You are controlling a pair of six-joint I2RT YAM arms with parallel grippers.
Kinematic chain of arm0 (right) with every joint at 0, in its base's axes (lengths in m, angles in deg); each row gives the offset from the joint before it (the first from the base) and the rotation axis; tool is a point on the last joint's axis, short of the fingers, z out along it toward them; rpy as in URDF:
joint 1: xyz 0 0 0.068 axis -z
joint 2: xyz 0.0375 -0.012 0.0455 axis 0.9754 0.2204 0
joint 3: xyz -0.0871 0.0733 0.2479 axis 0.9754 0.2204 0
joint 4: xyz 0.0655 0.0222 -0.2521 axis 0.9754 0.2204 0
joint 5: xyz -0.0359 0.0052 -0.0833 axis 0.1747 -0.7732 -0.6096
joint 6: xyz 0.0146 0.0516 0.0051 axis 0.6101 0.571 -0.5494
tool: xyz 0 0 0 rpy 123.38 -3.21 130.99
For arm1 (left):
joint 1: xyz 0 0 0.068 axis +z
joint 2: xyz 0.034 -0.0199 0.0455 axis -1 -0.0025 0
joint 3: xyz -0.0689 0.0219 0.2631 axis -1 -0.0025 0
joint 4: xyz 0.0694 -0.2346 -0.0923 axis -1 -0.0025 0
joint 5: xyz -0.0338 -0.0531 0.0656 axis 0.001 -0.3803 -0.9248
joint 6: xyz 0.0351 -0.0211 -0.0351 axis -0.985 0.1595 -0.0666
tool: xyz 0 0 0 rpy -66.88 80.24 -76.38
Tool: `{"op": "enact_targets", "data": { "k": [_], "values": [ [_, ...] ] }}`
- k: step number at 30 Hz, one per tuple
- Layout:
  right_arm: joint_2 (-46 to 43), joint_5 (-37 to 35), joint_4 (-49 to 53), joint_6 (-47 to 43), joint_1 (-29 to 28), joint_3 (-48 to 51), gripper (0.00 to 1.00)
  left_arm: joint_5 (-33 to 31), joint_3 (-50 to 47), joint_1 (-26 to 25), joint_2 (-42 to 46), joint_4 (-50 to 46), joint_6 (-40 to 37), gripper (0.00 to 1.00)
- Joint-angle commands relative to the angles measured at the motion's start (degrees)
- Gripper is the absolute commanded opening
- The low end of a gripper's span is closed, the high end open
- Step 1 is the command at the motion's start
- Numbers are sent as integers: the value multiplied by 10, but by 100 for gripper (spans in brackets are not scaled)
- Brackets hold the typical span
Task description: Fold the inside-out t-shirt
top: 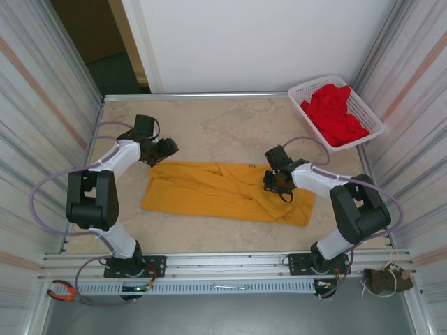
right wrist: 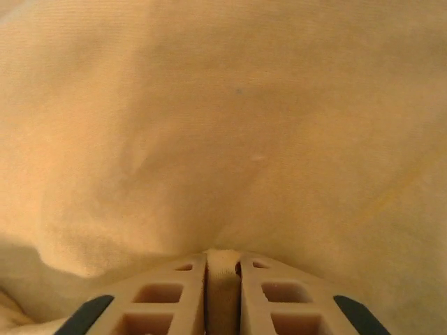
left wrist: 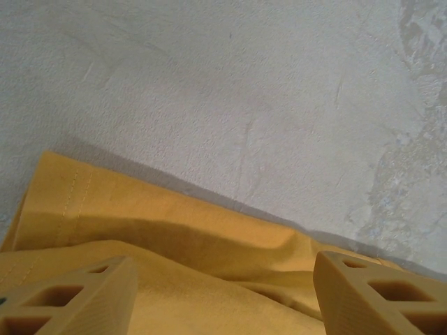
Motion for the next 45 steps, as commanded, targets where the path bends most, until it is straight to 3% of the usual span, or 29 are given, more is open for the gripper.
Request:
{"op": "enact_targets", "data": {
  "k": [1,9,17,18,19,20,21,23,27,30,34,41,44,45],
  "values": [
    [-20,0,14,-10,-7,-13,0,2,15,0,8,-9,0,68],
    [-86,-12,72,-2,-64,-51,0,1,13,0,5,-5,-2,68],
    [-21,-16,43,13,-97,-79,0,-3,14,0,4,-9,0,68],
    [-7,-28,43,11,-94,-83,10,-7,17,1,4,-11,-2,68],
    [5,-39,45,10,-85,-86,31,-11,23,2,3,-15,-4,68],
    [11,-44,51,9,-75,-88,45,-14,31,4,0,-20,-8,68],
    [8,-51,61,11,-65,-91,54,-15,44,11,-3,-31,-15,68],
    [-20,-67,72,9,-60,-87,61,-22,79,25,-17,-62,-35,69],
    [-72,-98,103,10,-39,-69,62,-47,165,39,-69,-143,-83,69],
    [-95,-82,101,17,8,-38,62,-67,172,39,-89,-164,-94,69],
    [-105,-55,75,11,51,-10,62,-76,118,39,-78,-154,-84,69],
    [-69,-15,30,16,72,14,56,-16,-17,38,-9,-70,-49,70],
    [-46,-7,16,27,89,22,54,-7,-29,36,-26,-51,-39,63],
    [-38,-3,13,33,96,22,54,-8,-26,36,-38,-48,-36,53]
  ]
}}
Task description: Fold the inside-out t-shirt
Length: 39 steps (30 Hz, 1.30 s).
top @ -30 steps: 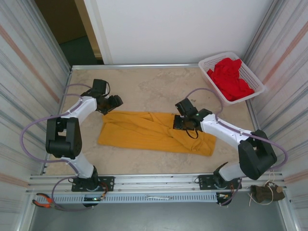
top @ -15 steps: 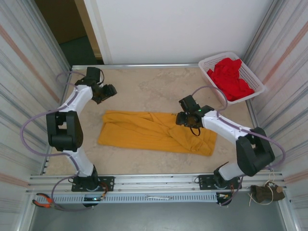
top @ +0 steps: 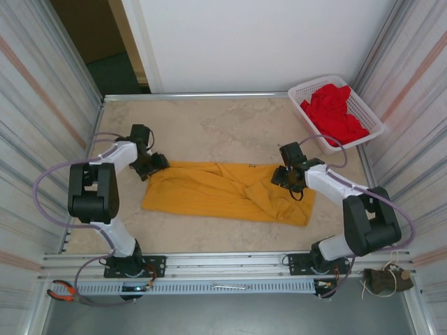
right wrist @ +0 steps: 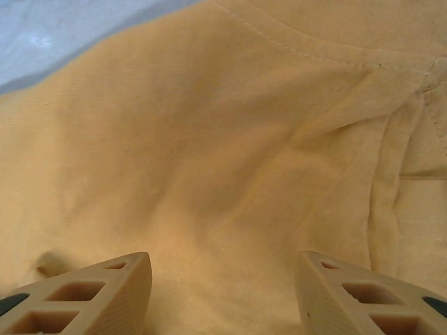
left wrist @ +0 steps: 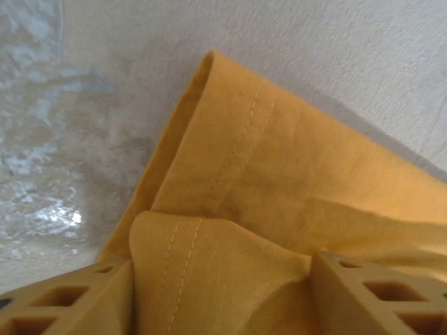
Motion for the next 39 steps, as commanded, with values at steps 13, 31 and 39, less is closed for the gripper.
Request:
{"op": "enact_targets", "data": {
  "k": [13,31,39],
  "values": [
    [155,33,-12,34,53,-96,53,-69,73,50,-70,18,12,0],
    [-104,100,47,-18,191,-33,84,19,101,-16,102,14,-36,75],
    [-106,179,-8,-18,240,48,87,90,114,-223,42,107,66,76]
  ]
}}
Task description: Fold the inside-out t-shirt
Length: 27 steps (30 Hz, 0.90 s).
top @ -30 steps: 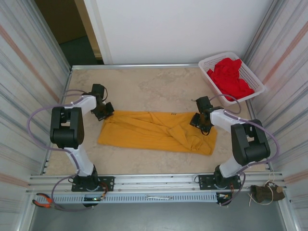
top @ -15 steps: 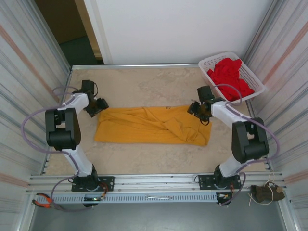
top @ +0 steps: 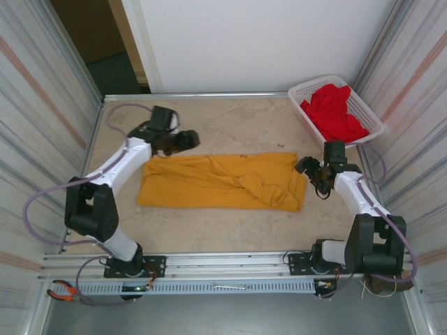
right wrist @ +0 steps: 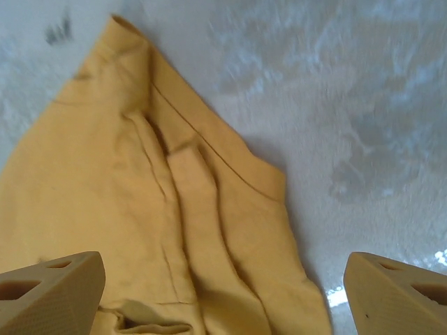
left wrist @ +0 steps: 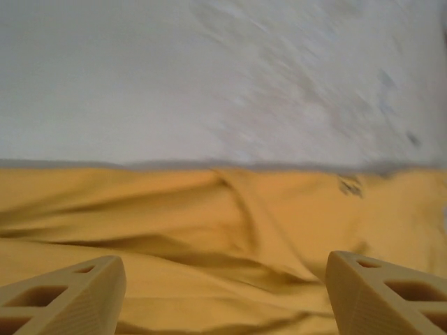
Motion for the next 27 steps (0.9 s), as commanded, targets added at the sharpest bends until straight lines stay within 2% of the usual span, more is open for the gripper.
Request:
{"op": "enact_targets", "data": {
  "k": [1,5,9,17,27],
  "values": [
    [9,51,-28,-9,14,19,88,56,28,-60,-46,48,61,76],
    [27,69,-55,-8,24,34,88,73,80,-135,-113,67,79,76],
    [55,85,-81,-8,29,42,87,67,117,-177,-167,73,84,76],
    [110,149,-140,-7,21,42,84,77,112,-199,-241,106,105,76],
    [172,167,-205,36,-53,25,82,68,92,-202,-268,121,112,76]
  ]
}}
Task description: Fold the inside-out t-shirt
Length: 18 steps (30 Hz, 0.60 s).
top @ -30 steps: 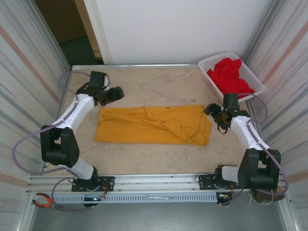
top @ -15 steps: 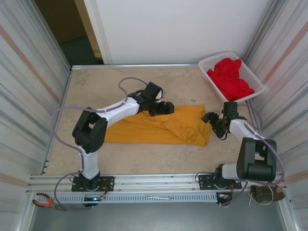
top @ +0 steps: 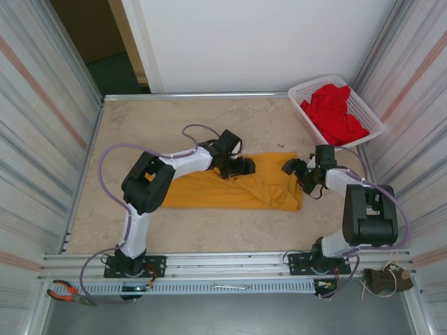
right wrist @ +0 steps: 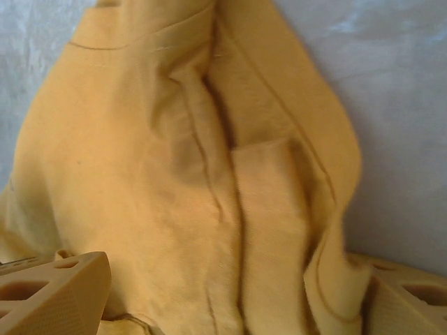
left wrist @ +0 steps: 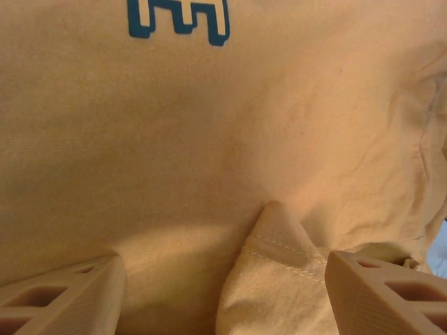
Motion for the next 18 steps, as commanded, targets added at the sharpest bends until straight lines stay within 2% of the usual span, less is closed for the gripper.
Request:
{"op": "enact_targets", "data": {
  "k": [1,3,5,6,11,12,18],
  "values": [
    [42,24,-26,29,-32,-8,82,-2,-4,-6,-5,10,7,76],
    [59,10,-32,38,-49,-18,79,-3,-2,-8,-5,10,8,76],
    [75,-7,-37,48,-65,-27,72,-3,0,-9,-5,10,9,76],
    [81,-17,-40,55,-72,-29,64,-3,1,-10,-5,10,10,76],
    [68,-39,-44,70,-72,-25,6,-5,14,-3,7,-12,-2,76],
    [56,-39,-37,67,-65,-25,0,-8,13,4,18,-22,-9,76],
    [-39,-62,56,37,-18,-34,0,-31,-42,95,102,-60,-49,76]
  ]
}}
